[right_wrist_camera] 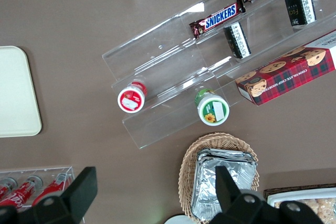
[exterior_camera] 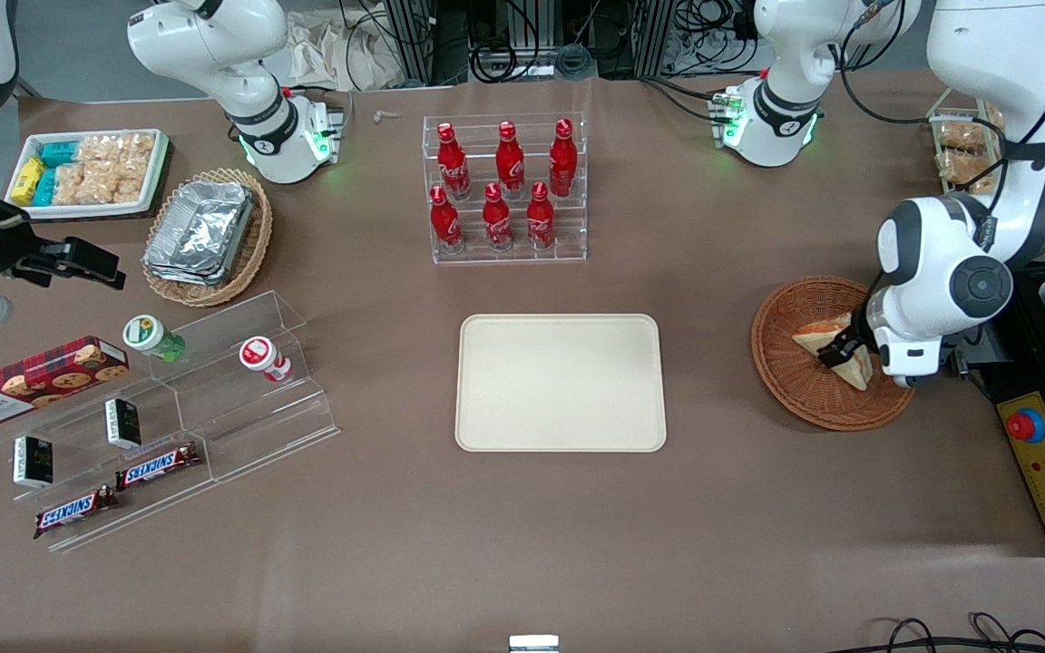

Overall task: Place sandwich from basket to tray
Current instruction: 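Close the left gripper on the sandwich and lift it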

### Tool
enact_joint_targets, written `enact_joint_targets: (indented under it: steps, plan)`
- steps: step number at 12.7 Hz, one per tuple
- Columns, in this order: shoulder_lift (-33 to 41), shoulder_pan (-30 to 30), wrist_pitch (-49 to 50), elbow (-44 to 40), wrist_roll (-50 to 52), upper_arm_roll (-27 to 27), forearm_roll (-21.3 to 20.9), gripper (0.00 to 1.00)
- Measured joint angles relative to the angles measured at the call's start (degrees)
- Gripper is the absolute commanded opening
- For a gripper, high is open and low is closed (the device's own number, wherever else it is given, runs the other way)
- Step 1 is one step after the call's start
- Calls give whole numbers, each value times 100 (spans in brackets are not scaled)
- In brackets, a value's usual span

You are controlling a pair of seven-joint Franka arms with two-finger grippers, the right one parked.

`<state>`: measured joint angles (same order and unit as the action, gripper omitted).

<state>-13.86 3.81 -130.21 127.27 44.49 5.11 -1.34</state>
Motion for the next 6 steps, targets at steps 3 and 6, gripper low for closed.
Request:
enact_joint_targets:
  steps: [3, 6]
  plan:
    - [-57, -16, -42, 0, 0, 0, 0, 61]
    - [-75, -22, -47, 0, 0, 0, 0, 0]
